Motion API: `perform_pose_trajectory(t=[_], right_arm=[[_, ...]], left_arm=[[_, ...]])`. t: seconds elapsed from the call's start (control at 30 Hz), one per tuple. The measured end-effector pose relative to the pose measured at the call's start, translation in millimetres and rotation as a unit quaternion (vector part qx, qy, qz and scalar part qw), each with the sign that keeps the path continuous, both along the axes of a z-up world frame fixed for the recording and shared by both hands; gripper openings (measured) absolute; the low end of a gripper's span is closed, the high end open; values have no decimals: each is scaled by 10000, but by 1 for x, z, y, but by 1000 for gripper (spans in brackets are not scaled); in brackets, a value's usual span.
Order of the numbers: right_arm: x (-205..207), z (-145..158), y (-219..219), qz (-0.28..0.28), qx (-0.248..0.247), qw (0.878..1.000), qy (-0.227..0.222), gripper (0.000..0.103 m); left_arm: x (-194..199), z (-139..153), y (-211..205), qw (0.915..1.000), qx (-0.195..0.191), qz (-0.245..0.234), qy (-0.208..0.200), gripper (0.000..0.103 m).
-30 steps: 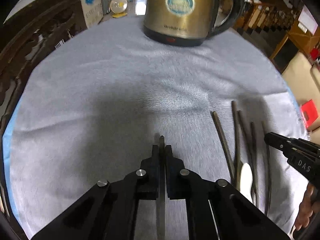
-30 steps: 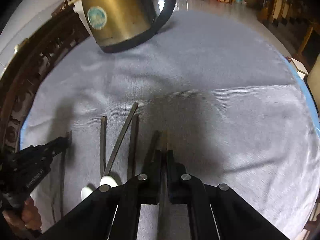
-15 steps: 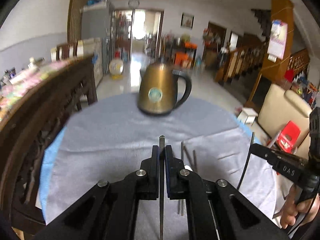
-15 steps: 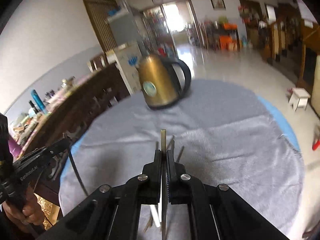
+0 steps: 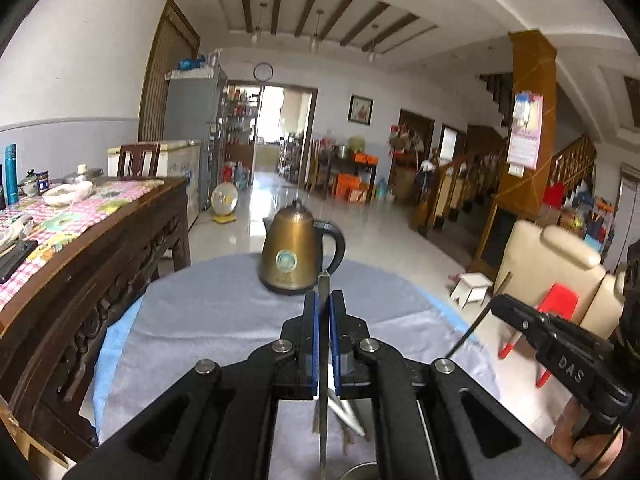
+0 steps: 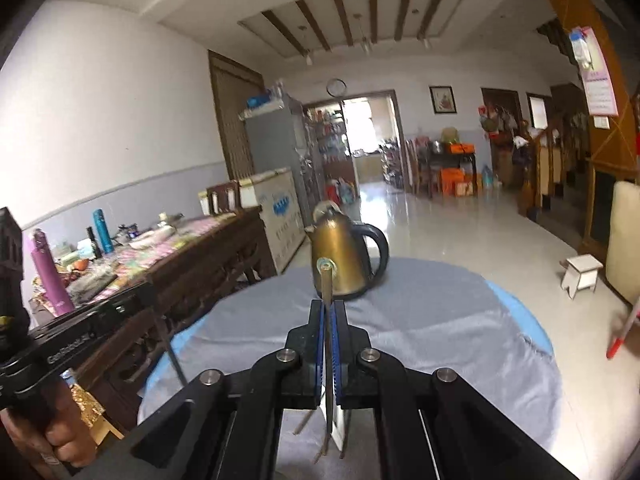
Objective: Organize utensils
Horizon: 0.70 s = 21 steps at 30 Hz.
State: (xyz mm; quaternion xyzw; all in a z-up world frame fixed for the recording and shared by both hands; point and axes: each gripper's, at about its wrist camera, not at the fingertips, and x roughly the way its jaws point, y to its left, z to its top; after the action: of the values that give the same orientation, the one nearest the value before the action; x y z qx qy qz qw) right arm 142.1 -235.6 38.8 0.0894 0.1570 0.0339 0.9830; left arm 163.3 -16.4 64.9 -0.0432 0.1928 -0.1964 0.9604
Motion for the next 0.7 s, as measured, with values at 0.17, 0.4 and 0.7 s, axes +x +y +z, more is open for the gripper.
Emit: perform_pose_trajectory(t=[0.17,0.4,0.7], right_arm=[[-29,27,14,301,-78,9991,-304,4],[-50,36,38,690,-173,9969,-344,1],[-9,-19,19,489,22,9965,675,1]], left_arm=[[-19,21,3,9993,-191,-117,-283,5],[-32,16,-3,9988,-270,-341,-212,5],[-10,-32,-2,9981,-238,-179,536,5]])
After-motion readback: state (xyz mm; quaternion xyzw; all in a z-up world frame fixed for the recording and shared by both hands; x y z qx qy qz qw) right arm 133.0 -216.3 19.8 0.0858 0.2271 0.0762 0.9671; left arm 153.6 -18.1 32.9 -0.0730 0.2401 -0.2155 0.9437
